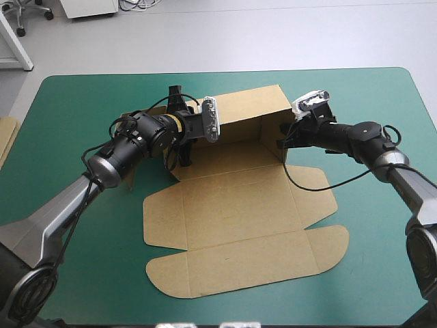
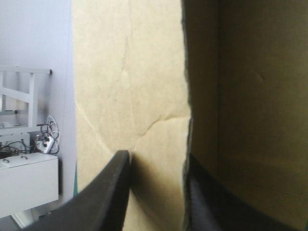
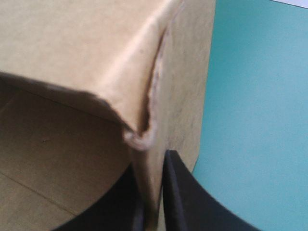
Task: Fold the box
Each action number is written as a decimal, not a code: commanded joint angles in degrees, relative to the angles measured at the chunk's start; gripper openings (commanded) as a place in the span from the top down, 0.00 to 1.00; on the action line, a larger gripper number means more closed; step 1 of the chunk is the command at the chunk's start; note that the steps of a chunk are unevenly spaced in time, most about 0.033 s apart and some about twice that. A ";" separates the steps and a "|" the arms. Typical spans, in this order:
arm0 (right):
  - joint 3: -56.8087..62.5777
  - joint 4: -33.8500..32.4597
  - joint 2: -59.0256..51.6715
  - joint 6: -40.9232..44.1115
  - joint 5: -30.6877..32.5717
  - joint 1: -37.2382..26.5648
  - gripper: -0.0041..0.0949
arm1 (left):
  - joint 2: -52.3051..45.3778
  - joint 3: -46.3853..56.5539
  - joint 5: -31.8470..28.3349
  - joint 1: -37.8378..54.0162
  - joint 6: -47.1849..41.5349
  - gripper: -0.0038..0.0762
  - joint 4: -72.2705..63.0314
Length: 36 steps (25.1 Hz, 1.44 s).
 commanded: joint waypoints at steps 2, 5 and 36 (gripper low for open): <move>-1.63 3.43 -2.82 0.16 5.47 0.85 0.96 | -4.96 -1.78 -1.06 -2.00 -0.41 0.52 -6.92; -1.63 3.43 -2.82 0.79 5.16 0.85 0.96 | -6.90 -1.78 3.35 -2.12 -0.17 0.51 -9.91; -1.63 -0.06 -2.82 6.33 0.37 0.85 0.96 | -19.46 -2.37 21.35 3.57 -11.61 0.51 -31.15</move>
